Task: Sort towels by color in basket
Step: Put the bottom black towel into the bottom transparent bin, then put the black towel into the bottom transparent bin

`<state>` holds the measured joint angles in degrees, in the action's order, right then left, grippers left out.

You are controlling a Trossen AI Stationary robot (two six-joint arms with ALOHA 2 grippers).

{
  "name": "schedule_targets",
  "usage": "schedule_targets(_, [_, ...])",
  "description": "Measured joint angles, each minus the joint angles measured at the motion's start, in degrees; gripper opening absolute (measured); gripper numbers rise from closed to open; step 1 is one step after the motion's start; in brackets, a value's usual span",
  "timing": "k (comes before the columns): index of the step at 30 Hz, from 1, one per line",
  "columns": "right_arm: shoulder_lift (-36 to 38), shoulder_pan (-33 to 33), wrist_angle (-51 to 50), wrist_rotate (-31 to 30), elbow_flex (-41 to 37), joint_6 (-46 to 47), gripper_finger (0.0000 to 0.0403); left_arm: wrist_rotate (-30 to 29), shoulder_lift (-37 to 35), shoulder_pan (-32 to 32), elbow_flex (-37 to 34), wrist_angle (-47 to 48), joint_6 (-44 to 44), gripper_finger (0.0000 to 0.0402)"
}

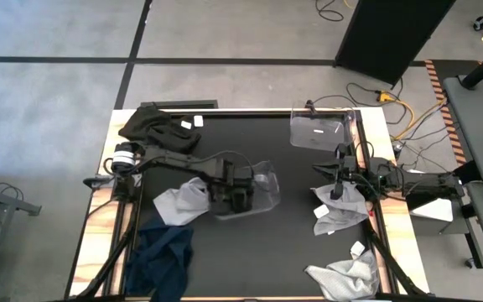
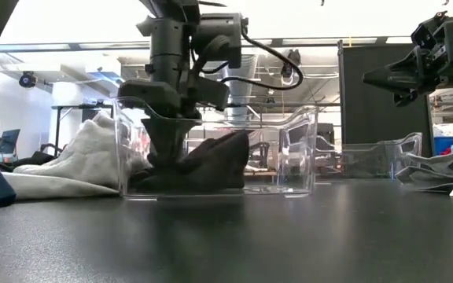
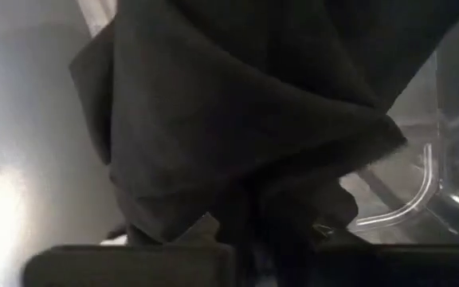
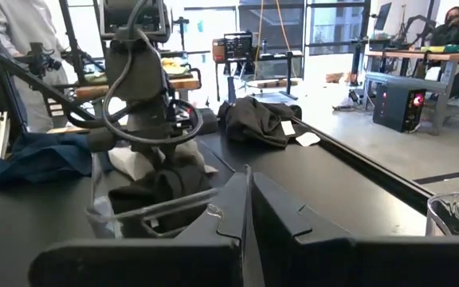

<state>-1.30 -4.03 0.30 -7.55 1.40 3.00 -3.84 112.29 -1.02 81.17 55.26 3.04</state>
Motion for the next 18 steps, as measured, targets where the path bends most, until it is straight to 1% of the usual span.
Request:
schedule_targets(3, [0.02,-0.02,0.0,-0.02,-0.01,0.01,0.0013,0.02,0.0,-0.02,0.72,0.27,1.93,0.0063])
schedule_targets(8, [0.02,0.0,0.0,-0.02,-0.01,0.01,0.0013,0.33,-0.02,-0.66,4.43,1.74,3.16,0.0133])
schedule_targets(13, [0.02,-0.02,0.0,0.0,0.01,0.01,0.0013,5.66,-0.15,-0.81,12.02,11.3,1.93,0.0197])
schedule_targets(16, [0.02,0.0,0.0,-0.01,0.0,0.0,0.0013,9.03,-0.35,-0.81,17.05,18.18,1.1,0.0219])
schedule_targets(18, [0.0,0.0,0.0,-0.02,-0.01,0.01,0.0013,10.5,-1.29,-0.81,19.98,20.73,1.23,0.0227])
